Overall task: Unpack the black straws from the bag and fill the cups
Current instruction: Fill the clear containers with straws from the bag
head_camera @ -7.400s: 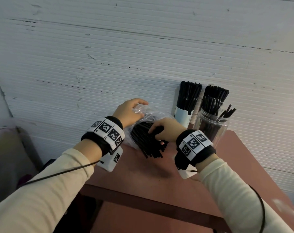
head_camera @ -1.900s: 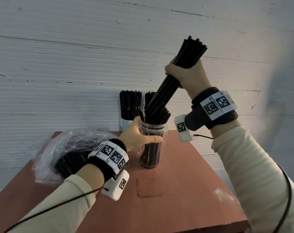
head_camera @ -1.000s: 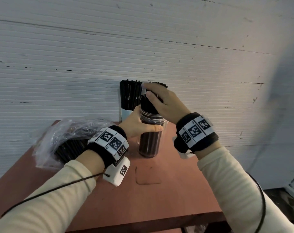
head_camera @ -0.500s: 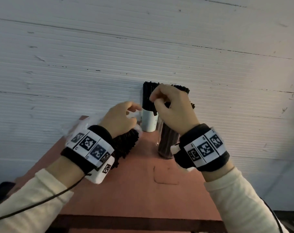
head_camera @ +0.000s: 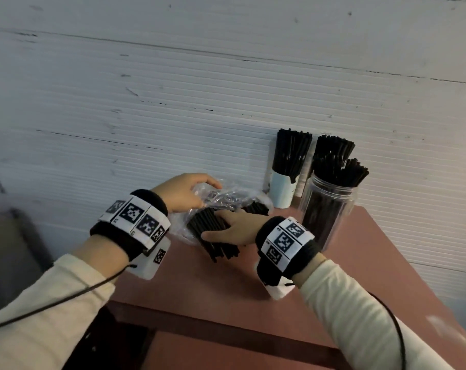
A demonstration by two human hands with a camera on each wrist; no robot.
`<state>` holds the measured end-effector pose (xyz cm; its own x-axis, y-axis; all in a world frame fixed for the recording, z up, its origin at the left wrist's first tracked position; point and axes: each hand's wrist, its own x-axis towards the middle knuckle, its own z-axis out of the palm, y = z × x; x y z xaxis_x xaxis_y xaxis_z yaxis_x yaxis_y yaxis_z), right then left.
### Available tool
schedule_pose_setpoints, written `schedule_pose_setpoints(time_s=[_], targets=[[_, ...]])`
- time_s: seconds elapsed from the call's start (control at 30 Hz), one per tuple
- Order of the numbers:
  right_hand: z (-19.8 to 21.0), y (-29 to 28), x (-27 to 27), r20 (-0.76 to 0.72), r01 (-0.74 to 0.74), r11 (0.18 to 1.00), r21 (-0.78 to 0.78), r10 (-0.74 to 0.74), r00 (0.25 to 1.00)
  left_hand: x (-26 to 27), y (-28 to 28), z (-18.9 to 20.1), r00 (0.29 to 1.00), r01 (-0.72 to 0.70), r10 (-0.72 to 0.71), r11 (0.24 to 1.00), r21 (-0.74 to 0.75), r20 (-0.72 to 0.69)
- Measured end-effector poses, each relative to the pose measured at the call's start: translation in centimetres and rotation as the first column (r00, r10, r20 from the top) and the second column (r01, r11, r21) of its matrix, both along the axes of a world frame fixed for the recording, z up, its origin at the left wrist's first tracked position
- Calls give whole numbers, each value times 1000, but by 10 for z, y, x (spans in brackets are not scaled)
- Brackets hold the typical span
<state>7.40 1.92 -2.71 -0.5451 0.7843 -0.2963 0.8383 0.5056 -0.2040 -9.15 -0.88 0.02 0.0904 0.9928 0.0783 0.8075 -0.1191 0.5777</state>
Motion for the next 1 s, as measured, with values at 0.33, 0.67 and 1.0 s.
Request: schedule_pose_setpoints(time_s=[0.33, 0.67, 1.0], targets=[[-11, 5, -16, 46, 49, 995, 81, -53, 998, 3, 3, -2, 998, 6, -9, 998, 65, 56], [-9, 5, -10, -53, -136, 980, 143, 145, 988, -2, 3, -6, 987, -66, 47, 990, 122, 153], [4, 8, 10, -339, -41, 986, 163, 95, 936, -4, 5, -7, 976, -59, 36, 993, 99, 215]])
